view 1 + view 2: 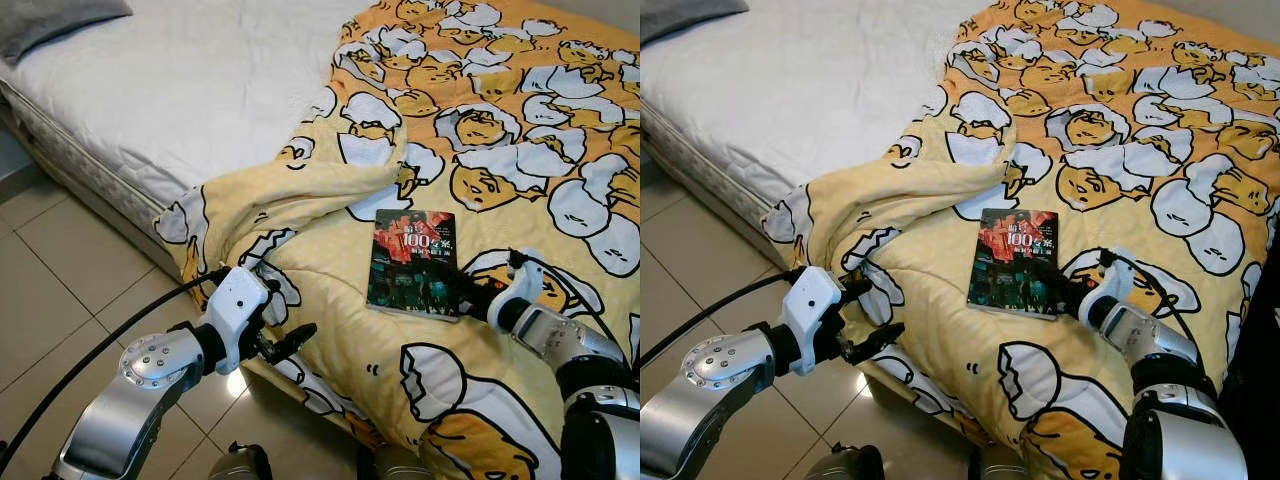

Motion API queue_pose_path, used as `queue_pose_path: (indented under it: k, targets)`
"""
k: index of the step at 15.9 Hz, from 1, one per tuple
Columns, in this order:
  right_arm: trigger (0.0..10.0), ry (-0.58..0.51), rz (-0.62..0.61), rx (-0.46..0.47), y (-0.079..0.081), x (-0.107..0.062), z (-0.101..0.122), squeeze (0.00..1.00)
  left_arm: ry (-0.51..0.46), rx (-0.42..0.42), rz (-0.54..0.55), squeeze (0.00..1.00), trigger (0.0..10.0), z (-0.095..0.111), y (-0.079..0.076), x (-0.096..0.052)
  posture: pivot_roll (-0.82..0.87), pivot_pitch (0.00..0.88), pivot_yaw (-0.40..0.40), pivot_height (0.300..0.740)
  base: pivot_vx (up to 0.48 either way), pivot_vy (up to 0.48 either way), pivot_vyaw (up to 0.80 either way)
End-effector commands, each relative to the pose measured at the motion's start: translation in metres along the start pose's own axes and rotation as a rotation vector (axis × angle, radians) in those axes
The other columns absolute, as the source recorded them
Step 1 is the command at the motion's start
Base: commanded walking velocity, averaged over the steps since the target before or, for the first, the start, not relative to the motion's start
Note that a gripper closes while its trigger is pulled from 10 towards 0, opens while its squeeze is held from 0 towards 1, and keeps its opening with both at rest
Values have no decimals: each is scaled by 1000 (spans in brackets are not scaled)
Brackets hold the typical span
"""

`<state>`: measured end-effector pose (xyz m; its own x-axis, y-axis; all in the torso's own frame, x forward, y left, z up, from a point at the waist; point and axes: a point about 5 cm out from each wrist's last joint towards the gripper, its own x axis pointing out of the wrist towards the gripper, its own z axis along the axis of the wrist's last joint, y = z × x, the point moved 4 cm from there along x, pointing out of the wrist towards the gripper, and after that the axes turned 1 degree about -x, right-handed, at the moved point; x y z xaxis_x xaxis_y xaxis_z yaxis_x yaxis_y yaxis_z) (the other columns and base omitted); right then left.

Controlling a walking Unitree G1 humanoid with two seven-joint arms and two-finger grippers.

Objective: Clean up the room

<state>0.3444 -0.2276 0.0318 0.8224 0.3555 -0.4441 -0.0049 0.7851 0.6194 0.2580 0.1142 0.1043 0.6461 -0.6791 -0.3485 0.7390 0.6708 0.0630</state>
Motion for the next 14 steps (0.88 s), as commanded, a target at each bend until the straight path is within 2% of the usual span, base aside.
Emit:
queue_pose_path:
  k: [1,4,7,9,10,12,13,14]
  targets:
    - [10000,31,37,60,1,-1,-8,0,-10,2,11,1000,10000,2,1,-1,-151,174,-9,740,0,0,0]
    - [10000,91,98,70,6,-3,-16,0,-10,2,16,1000,10000,1,2,-2,-148,173,-15,740,0,0,0]
    - [10000,83,207,105,18,-8,-11,0,-13,7,15,1000,10000,3,3,-3,-148,169,-15,740,0,0,0]
    - [10000,108,246,113,22,-10,-16,0,-13,10,15,1000,10000,3,3,-2,-153,163,-14,740,0,0,0]
    - [10000,124,243,128,22,-9,-22,0,-14,9,13,1000,10000,3,3,-1,-154,160,-14,740,0,0,0]
    - [10000,181,144,130,12,-4,-45,0,-4,17,10,1000,10000,1,2,1,-152,156,-16,740,0,0,0]
    - [10000,211,39,127,1,-1,-65,0,-1,19,11,1000,10000,0,1,2,-150,154,-16,740,0,0,0]
    - [10000,214,21,130,-1,0,-68,0,0,19,12,1000,10000,0,1,2,-150,154,-16,740,0,0,0]
